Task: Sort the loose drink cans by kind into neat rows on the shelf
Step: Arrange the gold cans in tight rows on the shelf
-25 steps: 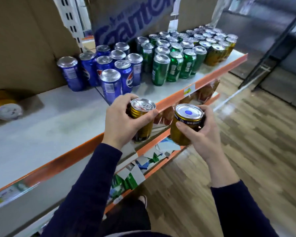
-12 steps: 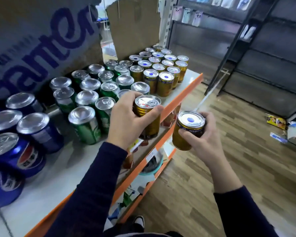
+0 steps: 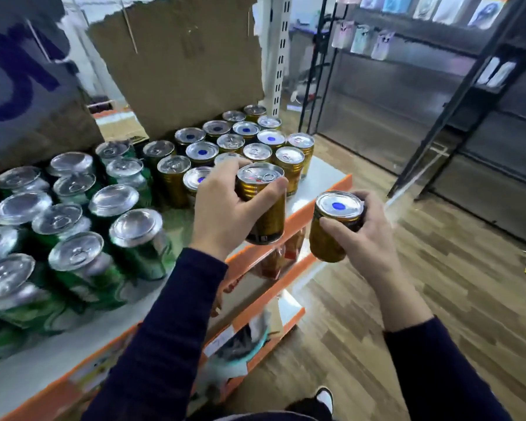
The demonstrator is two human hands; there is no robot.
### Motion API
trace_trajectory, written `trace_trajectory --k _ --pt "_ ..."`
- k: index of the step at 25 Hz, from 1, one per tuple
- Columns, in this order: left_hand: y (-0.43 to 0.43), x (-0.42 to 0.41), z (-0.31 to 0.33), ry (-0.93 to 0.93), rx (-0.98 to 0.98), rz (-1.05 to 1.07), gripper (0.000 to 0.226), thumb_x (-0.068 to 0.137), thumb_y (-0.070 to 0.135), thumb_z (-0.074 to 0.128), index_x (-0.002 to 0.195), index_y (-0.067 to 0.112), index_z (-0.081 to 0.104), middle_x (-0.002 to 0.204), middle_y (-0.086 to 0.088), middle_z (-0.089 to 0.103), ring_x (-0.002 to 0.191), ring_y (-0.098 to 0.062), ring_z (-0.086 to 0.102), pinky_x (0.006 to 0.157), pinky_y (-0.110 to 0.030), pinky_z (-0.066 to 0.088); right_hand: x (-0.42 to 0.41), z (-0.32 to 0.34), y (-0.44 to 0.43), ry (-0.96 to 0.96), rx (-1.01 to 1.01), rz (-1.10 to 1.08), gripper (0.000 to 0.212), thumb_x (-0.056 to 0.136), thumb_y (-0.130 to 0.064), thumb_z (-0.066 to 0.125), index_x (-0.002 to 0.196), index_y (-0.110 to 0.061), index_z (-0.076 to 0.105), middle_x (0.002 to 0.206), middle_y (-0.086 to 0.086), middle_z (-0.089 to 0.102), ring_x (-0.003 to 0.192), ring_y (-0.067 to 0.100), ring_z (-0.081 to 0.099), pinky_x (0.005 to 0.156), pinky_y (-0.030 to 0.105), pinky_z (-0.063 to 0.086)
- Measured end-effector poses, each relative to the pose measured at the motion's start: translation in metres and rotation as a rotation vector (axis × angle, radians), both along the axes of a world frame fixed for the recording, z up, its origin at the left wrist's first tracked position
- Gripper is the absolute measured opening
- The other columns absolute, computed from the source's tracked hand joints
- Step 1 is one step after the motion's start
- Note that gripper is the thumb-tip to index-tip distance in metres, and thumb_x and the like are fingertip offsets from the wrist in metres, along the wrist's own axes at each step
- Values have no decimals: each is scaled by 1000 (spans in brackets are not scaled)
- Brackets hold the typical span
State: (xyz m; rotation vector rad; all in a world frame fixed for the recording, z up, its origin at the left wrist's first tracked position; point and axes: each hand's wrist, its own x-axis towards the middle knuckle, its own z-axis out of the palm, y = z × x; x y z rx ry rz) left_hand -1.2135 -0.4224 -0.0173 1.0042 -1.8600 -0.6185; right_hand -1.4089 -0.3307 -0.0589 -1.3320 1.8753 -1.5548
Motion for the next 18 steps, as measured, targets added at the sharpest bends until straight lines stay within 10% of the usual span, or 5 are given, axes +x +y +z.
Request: trace_trajectory --k 7,18 --pt "-31 -110 4 31 44 261 66 73 75 47 96 15 62 91 -2 63 85 -14 57 72 -30 47 -145 20 -87 78 126 247 61 55 -53 70 104 -29 43 92 -19 61 82 -10 56 70 11 43" --pt "-87 -154 2 38 38 455 46 72 69 52 87 27 59 79 17 59 79 7 55 63 -6 37 -176 10 -278 -91 116 464 62 64 -32 79 112 -18 43 98 -8 64 78 -6 59 65 12 47"
